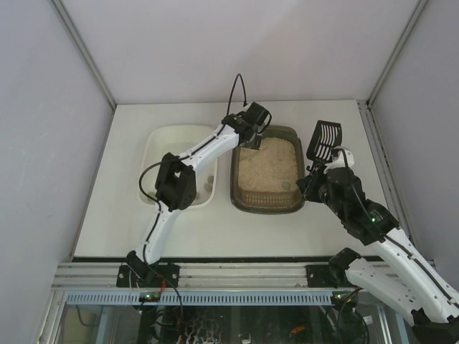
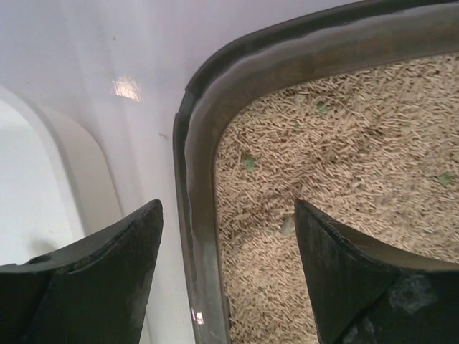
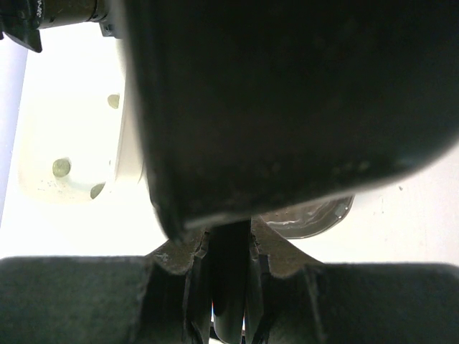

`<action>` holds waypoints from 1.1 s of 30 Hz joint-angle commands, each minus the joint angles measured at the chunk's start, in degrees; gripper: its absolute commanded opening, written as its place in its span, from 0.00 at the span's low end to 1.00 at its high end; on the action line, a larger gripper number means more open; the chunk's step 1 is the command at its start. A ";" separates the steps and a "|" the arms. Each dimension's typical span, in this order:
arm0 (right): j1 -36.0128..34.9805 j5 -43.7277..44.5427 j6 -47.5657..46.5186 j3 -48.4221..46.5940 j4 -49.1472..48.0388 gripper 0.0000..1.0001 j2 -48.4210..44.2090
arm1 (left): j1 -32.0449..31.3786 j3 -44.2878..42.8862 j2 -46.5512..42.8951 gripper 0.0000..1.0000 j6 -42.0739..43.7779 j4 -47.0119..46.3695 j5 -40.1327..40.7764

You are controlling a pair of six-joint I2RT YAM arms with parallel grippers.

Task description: Clean the litter box

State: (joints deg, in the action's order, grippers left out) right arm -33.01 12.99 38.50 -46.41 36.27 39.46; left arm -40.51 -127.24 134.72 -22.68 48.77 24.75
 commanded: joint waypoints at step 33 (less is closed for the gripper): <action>0.32 8.24 8.44 -0.41 9.20 0.00 -14.76 | -5.27 -1.24 -4.87 0.00 47.17 -5.05 -32.28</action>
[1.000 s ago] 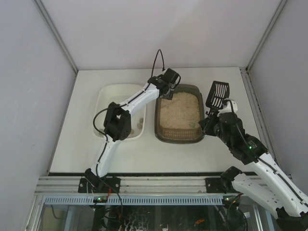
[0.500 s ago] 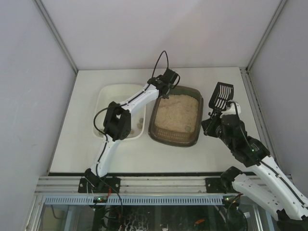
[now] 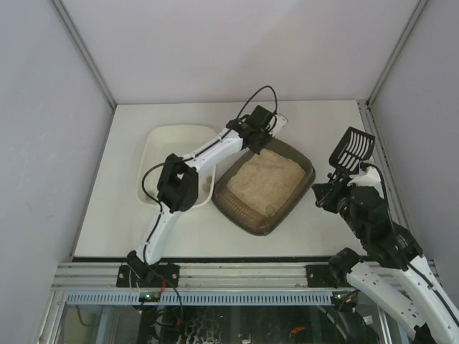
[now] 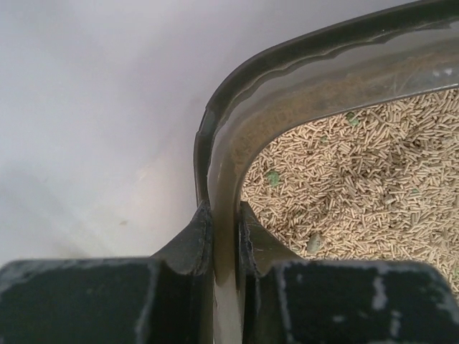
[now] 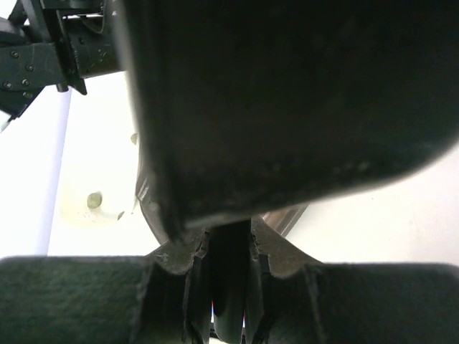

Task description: Clean the litter box

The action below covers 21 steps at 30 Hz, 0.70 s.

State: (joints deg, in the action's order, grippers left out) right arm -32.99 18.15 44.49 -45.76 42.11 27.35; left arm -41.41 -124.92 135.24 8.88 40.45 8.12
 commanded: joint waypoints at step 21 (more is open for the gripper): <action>0.30 11.39 8.78 -1.74 15.20 0.00 -10.92 | -11.24 -10.19 0.45 0.00 67.79 13.92 -43.30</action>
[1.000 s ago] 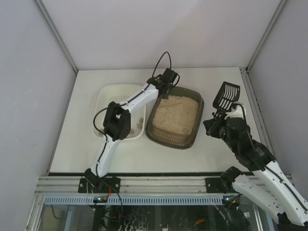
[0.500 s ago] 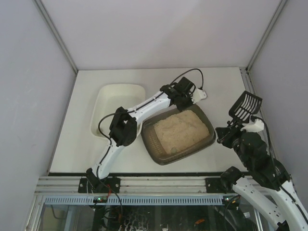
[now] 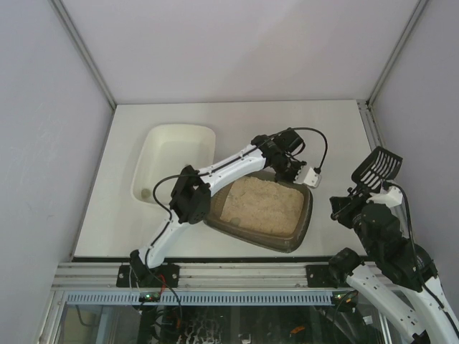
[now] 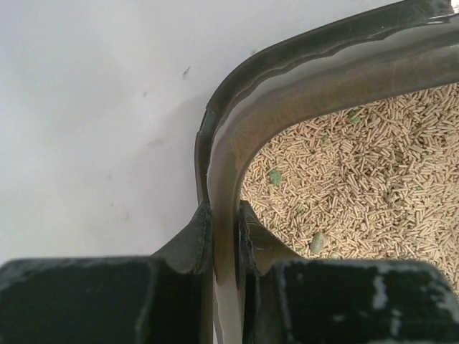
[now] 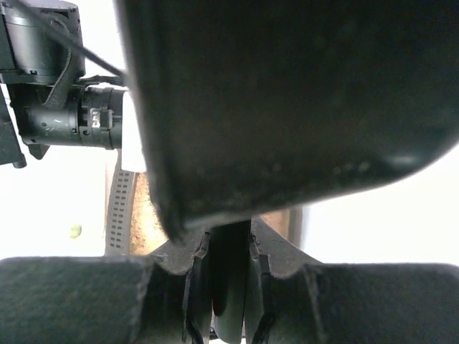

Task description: Clean the litter box

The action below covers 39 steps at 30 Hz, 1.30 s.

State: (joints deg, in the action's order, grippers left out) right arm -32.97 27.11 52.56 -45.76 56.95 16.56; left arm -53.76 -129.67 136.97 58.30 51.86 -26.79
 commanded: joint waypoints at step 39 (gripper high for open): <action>0.28 12.08 7.08 -2.88 7.24 0.00 -0.96 | 1.05 5.05 -15.09 1.00 14.49 -10.29 -9.71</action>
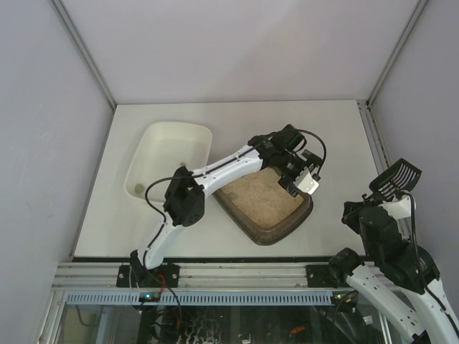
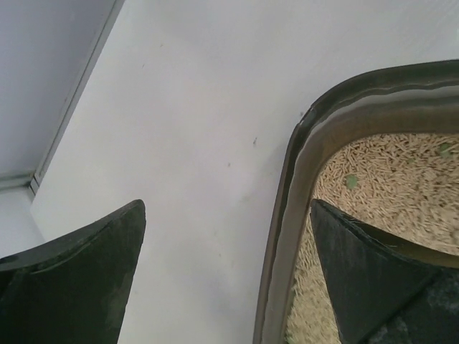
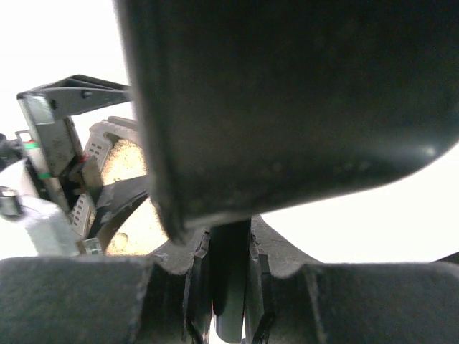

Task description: Clean the litter box

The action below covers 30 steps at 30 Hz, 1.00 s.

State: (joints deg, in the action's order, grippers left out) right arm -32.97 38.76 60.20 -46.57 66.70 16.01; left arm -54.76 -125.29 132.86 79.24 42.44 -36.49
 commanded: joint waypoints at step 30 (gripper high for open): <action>0.28 -50.01 -29.43 -15.20 -11.98 0.00 40.08 | 13.47 39.92 -44.50 1.00 -113.82 -3.85 43.51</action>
State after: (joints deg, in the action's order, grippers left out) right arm -32.95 4.60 39.64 -55.99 54.65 46.57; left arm -41.50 -89.56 91.68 -26.63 36.73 5.96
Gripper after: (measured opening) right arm 0.152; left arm 0.996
